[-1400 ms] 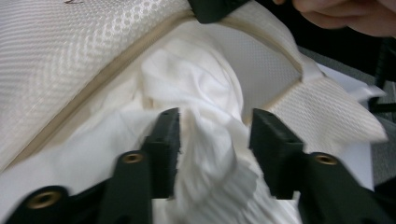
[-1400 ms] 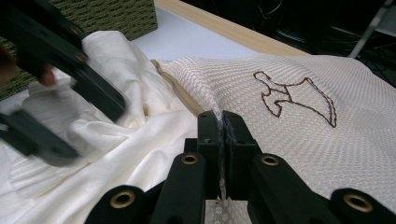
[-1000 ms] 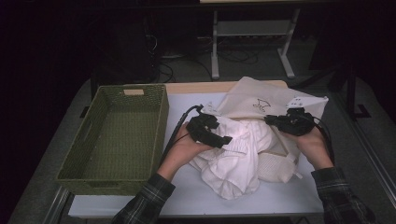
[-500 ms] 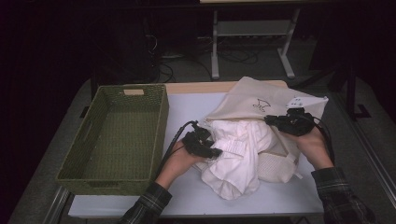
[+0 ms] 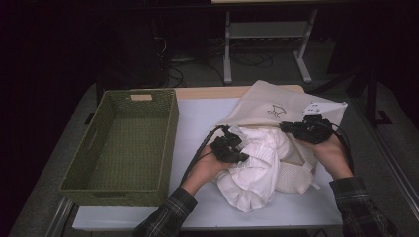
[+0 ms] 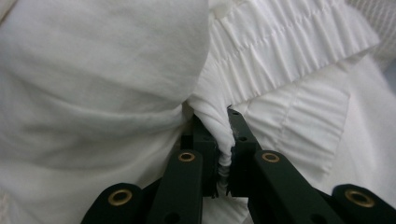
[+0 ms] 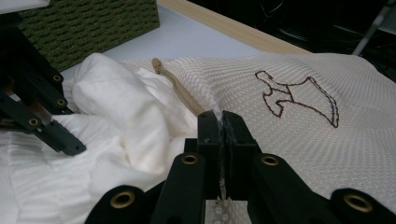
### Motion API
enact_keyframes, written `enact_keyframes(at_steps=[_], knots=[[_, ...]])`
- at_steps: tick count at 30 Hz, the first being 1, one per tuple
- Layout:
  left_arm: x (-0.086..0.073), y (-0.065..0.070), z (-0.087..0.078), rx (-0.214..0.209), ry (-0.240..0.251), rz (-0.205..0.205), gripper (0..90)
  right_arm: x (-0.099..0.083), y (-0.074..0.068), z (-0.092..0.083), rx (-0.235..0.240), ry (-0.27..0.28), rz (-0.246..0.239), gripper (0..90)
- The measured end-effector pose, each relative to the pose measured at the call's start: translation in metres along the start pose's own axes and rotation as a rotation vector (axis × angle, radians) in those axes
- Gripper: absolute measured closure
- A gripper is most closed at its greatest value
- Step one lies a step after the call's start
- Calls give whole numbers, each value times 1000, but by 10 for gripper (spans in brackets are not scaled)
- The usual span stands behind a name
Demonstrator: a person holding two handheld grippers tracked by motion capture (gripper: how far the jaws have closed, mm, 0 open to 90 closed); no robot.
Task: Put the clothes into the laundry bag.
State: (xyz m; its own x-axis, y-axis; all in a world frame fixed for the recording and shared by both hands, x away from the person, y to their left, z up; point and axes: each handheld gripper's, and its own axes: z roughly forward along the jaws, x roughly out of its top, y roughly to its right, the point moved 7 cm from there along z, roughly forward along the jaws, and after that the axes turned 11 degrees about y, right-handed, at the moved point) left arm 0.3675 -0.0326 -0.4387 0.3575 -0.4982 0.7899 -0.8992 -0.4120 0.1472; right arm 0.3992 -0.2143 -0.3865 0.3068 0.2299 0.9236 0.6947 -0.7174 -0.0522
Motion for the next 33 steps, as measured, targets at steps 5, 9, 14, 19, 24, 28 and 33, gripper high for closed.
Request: enact_keyframes(at_steps=[5,9,14,19,24,28,33], knots=[[20,4,13,-8,33,15,851,3,-3,0,10,4,-7,863],[36,3,24,-6,50,18,853,5,-5,-1,15,11,-11,864],[45,-3,40,2,40,7,856,8,-5,-4,17,26,-8,864],[47,-11,54,23,47,3,858,16,-8,-11,39,65,12,867],[55,-24,57,70,98,-20,858,15,-14,-12,42,52,2,866],[56,-30,59,90,112,-31,856,8,-18,-10,46,29,-5,866],[51,-28,57,92,106,-28,796,-8,-20,-5,54,-18,-2,865]])
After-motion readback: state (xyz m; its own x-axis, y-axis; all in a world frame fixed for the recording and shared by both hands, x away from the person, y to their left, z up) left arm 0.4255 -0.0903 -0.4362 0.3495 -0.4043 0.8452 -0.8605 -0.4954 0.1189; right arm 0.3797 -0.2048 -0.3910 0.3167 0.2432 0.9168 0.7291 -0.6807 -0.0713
